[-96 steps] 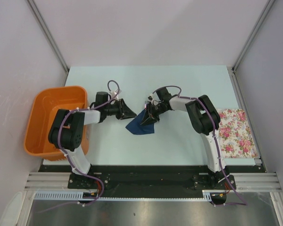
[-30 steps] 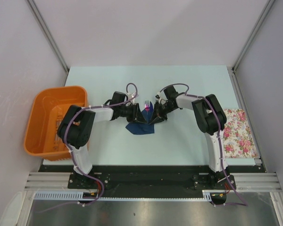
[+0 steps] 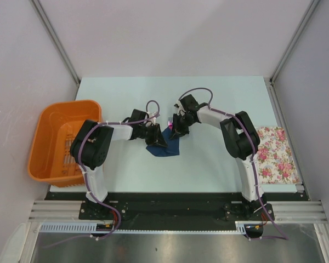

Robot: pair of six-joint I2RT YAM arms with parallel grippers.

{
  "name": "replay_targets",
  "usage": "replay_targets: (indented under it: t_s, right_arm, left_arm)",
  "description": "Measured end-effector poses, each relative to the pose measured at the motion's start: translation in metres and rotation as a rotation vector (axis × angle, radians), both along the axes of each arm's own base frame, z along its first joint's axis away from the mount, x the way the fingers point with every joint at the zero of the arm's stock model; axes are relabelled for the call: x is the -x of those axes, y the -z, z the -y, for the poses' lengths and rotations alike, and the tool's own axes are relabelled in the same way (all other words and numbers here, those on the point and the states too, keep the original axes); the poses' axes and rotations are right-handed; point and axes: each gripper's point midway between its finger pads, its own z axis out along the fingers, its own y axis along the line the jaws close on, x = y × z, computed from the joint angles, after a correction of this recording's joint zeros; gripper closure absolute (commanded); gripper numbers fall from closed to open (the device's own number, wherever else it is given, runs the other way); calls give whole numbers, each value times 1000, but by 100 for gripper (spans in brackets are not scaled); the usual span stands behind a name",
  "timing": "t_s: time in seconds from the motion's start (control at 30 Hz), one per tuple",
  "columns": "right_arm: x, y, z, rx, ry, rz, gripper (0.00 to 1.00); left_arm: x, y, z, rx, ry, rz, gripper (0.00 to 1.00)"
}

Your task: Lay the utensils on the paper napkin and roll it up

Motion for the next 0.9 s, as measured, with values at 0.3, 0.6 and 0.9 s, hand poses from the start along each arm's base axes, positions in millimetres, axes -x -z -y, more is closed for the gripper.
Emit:
replay_targets:
  t_s: [0.3, 0.6, 0.9]
  right_arm:
    - [3, 11, -1, 94, -31, 40, 94]
    - [4, 13, -1, 66, -40, 1, 94]
    - [2, 10, 0, 22, -45, -18, 90]
  left_arm:
    - [-1, -8, 4, 40, 6, 23, 59]
    - [12, -13, 18, 95, 46, 46, 62]
    - [21, -2, 19, 105, 37, 6, 76]
